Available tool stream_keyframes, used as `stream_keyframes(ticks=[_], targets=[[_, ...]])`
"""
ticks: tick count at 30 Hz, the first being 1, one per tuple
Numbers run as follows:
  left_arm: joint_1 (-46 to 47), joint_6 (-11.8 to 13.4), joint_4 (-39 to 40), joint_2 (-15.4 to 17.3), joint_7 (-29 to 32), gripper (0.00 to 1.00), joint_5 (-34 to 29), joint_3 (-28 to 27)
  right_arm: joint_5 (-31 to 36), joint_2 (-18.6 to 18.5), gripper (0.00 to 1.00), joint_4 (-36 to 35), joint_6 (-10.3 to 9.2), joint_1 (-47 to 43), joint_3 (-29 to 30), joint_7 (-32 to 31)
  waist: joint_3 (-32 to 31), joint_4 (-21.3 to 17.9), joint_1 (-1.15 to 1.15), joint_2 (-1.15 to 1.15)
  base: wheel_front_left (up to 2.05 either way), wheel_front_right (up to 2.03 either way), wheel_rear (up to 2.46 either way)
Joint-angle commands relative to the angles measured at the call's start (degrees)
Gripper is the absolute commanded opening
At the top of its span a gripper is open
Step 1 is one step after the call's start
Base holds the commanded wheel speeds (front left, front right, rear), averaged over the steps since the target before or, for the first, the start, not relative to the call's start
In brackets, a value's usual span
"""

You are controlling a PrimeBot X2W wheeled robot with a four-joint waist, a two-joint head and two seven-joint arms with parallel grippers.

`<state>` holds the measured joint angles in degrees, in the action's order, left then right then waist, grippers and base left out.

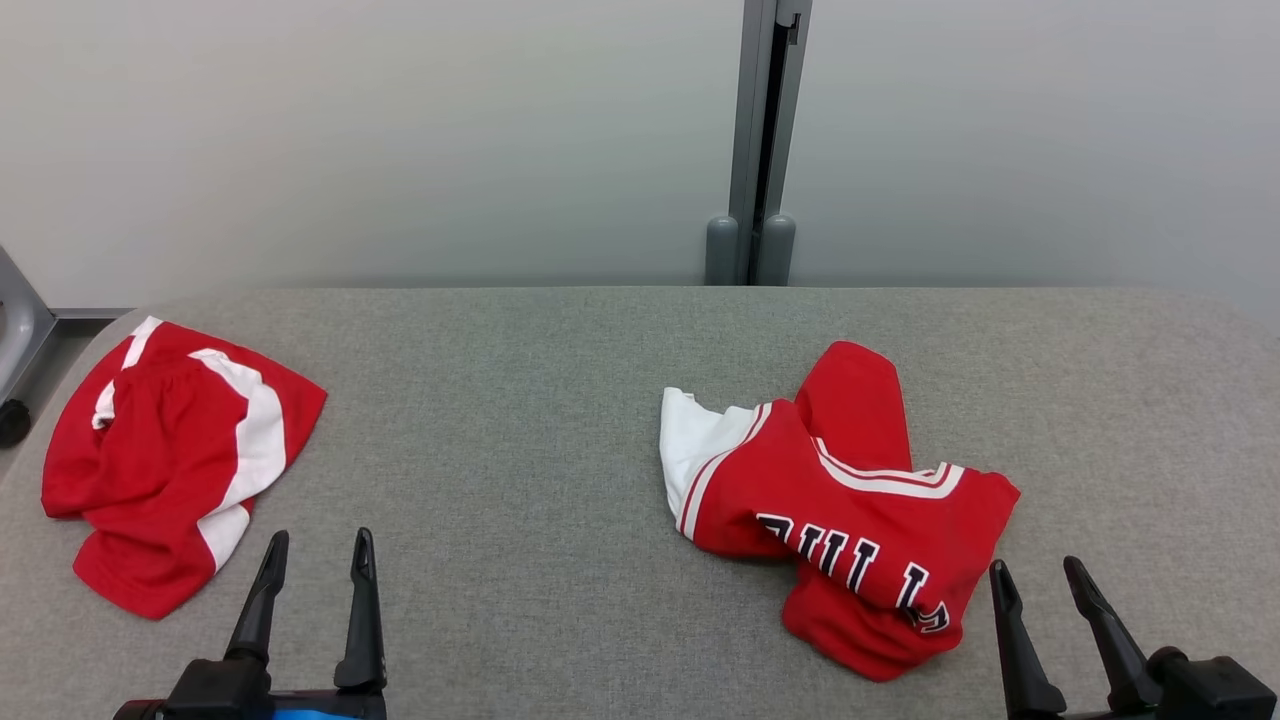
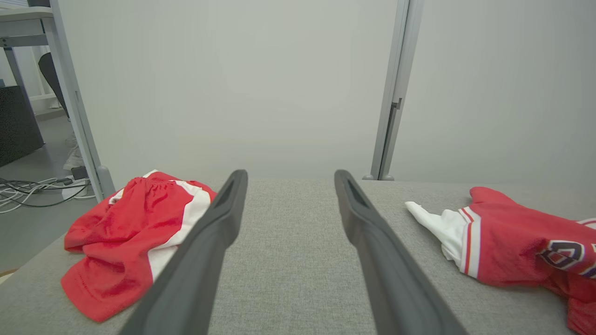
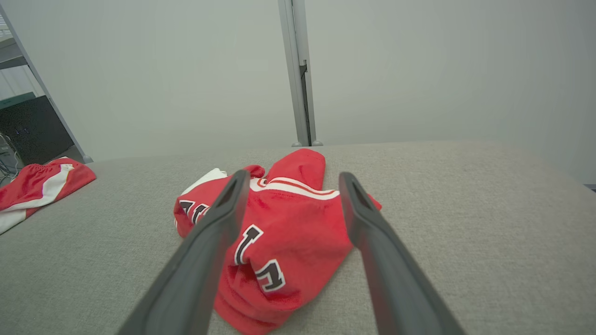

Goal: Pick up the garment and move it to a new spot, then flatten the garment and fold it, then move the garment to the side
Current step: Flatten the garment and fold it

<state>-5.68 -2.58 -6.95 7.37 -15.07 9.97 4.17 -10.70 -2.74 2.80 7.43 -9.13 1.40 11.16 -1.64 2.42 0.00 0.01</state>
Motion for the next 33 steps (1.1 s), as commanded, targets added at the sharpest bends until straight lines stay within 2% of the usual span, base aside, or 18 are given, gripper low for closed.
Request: stream_keyframes(ticks=[1, 10, 17, 22, 27, 33], targets=[[-0.21, -0.2, 0.1, -0.02, -0.15, 1.0, -0.37, -0.49, 0.2, -0.27, 1.0, -0.13, 0.11, -0.66, 0.07, -0.17, 0.02, 0.0, 0.0, -0.01, 0.0, 0.0, 0.0], [0.29, -0.86, -0.13, -0.69, -0.15, 1.0, -1.02, -1.51, 0.31, -0.27, 1.0, 0.47, 0.11, 0.52, 0.56, -0.61, 0.18, 0.18, 0.0, -0.01, 0.0, 0.0, 0.0], [1.59, -1.37, -0.36, -1.15, -0.15, 1.0, -1.37, -2.18, 3.66, -0.53, 1.0, 1.66, 0.09, 7.27, 0.65, -2.88, 1.11, 0.87, 0.0, -0.01, 0.0, 0.0, 0.0], [3.03, -1.7, -0.28, -1.42, -0.15, 1.0, -1.74, -2.21, 3.97, -4.35, 1.0, 4.29, 0.07, 15.57, -0.08, -4.79, 3.42, 1.76, 0.0, -0.01, 0.0, 0.0, 0.0], [4.75, -1.89, -0.31, -1.79, -0.15, 1.0, -2.06, -2.24, 3.02, -8.63, 1.0, 10.53, 0.07, 23.11, 0.9, -5.64, 6.38, 3.09, 0.0, -0.01, 0.0, 0.0, 0.0], [6.55, -2.07, -0.6, -2.22, -0.15, 1.0, -2.31, -2.4, 2.94, -11.76, 1.0, 18.29, 0.07, 26.8, 2.03, -5.62, 8.71, 4.73, 0.0, -0.01, 0.0, 0.0, 0.0]])
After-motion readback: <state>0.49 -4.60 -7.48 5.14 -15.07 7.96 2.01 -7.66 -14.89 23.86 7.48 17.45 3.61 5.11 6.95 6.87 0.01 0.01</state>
